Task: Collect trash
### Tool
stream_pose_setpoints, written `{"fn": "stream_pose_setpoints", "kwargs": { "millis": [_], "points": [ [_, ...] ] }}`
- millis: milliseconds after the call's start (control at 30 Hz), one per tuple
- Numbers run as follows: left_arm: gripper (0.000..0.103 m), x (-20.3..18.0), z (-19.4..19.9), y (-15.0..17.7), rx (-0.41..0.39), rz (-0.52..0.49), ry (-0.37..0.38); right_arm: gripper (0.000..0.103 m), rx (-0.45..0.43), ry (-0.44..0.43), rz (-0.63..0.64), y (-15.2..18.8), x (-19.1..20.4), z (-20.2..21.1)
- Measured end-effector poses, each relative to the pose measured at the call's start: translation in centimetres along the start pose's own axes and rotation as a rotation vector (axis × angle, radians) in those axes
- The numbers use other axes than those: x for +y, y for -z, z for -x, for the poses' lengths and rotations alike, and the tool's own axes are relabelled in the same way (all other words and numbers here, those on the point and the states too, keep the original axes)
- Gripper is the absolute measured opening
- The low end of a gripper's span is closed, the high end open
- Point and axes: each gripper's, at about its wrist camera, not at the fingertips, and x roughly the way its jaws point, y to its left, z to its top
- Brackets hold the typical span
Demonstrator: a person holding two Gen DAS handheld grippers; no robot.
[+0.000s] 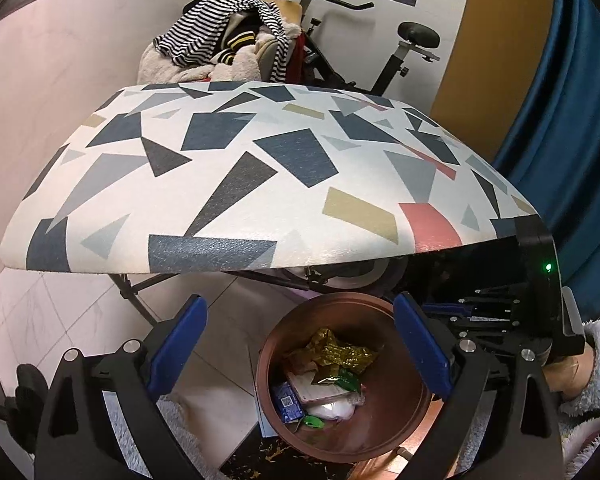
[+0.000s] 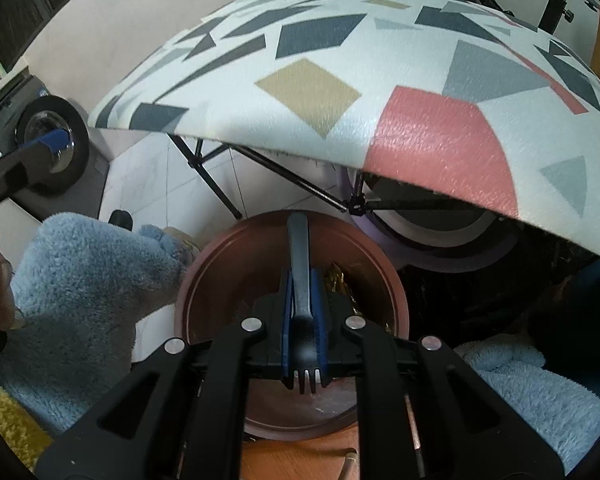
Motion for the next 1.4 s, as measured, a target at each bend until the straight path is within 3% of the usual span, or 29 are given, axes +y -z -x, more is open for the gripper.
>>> {"fn": "stream_pose_setpoints", "kwargs": {
  "millis": [100,133,167,233,333,533,833,1067,1400],
  "points": [
    [0.092,0.2,0.0,0.0,0.000,0.007,-0.003,0.022,0.000,0.017,0.000,0.0,0.0,-0.1],
    [0.092,0.2,0.0,0.0,0.000,0.009,-0.005,0.036,-0.004,0.019,-0.001,0.0,-0.1,-0.1],
    [0.092,0.3,0.0,0.0,-0.001,0.010,-0.008,0.056,-0.029,0.038,-0.002,0.0,0.0,0.3],
    [0.092,0.3,0.0,0.0,-0.003,0.011,-0.014,0.079,-0.043,0.042,0.002,0.2,-0.1,0.5],
    [0.093,0.4,0.2,-0.2,-0.014,0.008,-0.033,0.092,-0.053,0.051,0.002,0.2,-0.3,0.8],
    [0.097,0.1,1.3,-2.5,-0.069,-0.027,-0.065,0.097,-0.129,0.057,-0.029,-1.3,-1.2,2.7],
    [0.097,-0.5,4.9,-8.7,-0.226,-0.072,-0.131,0.097,-0.311,0.121,-0.058,-6.6,-2.8,9.6],
    [0.097,-1.4,8.2,-11.6,-0.330,-0.101,-0.155,0.097,-0.437,0.171,-0.038,-9.8,-3.2,15.6],
    [0.097,-1.9,9.7,-12.4,-0.370,-0.109,-0.193,0.097,-0.477,0.228,0.013,-11.1,-2.3,19.1]
  ]
}}
